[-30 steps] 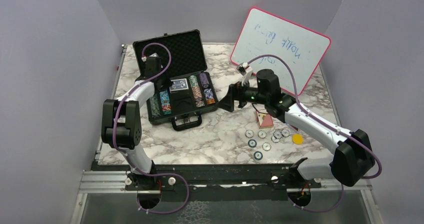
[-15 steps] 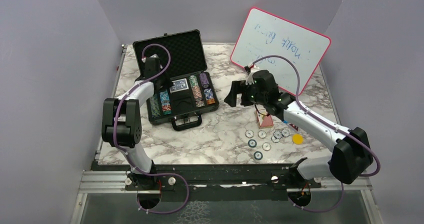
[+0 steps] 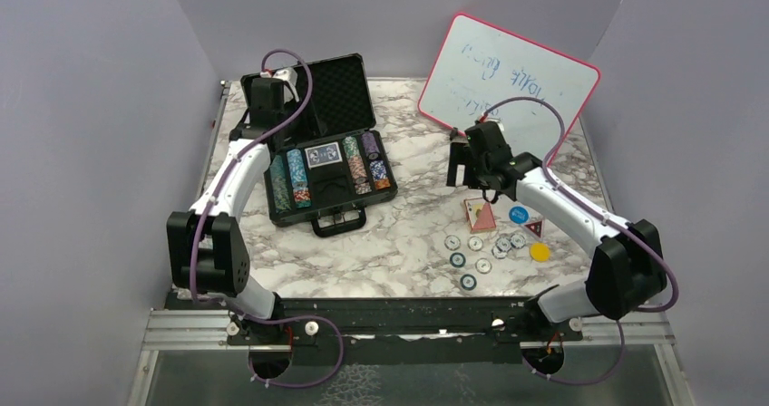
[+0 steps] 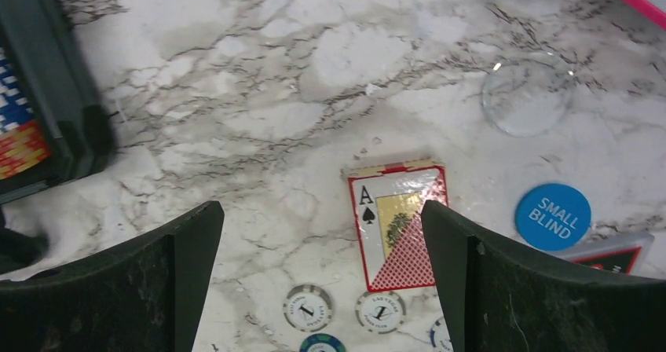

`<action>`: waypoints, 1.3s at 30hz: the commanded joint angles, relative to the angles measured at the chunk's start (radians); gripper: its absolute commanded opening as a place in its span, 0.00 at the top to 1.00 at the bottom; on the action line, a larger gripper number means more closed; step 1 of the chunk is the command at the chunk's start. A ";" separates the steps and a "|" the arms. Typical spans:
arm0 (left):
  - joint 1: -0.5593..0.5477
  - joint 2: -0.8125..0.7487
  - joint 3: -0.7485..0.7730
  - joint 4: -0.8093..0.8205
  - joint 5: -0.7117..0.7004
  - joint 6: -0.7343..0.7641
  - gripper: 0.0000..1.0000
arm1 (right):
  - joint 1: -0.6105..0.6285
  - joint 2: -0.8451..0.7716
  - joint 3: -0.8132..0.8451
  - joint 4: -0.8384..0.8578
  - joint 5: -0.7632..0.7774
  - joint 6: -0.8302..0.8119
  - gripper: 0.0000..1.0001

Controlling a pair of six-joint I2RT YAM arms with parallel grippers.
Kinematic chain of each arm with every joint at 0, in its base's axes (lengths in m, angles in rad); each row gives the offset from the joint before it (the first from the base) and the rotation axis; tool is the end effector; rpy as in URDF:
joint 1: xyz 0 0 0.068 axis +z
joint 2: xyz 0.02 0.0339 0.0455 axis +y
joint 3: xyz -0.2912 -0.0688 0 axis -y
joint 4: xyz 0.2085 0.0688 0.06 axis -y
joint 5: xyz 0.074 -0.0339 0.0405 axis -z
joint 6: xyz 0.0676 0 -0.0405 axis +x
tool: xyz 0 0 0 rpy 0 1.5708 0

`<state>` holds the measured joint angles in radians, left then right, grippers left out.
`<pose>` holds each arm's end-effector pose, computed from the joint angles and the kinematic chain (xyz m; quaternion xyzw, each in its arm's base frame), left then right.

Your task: Pack up texas hold em set

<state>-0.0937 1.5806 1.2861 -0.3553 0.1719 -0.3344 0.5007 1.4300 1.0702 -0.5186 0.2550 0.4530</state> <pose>0.3491 -0.0444 0.3165 -0.0693 0.8906 -0.1692 0.4163 0.2577 0.1216 0.2773 0.0209 0.9338 0.0482 0.3539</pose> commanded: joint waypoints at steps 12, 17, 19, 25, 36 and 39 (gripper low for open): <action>-0.023 -0.164 -0.046 0.003 0.288 0.059 0.12 | -0.091 0.097 -0.139 -0.056 -0.013 0.032 0.00; -0.026 -0.171 -0.063 0.033 0.370 0.047 0.11 | -0.094 0.143 -0.155 -0.037 -0.073 -0.012 0.00; -0.029 -0.166 -0.057 0.047 0.403 0.039 0.11 | -0.098 0.158 -0.161 -0.030 -0.091 -0.023 0.00; -0.038 -0.147 -0.037 0.077 0.443 0.002 0.11 | -0.103 0.197 -0.180 -0.012 -0.123 -0.053 0.00; -0.070 -0.152 -0.076 0.175 0.414 -0.116 0.01 | -0.104 0.166 -0.168 0.044 -0.194 -0.154 0.35; -0.075 -0.177 -0.120 0.231 0.410 -0.160 0.01 | -0.103 0.137 -0.157 0.068 -0.240 -0.170 0.40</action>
<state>-0.1596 1.4399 1.2175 -0.2192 0.5808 -0.4240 0.4007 1.6047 0.9058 -0.5079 0.0975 0.3271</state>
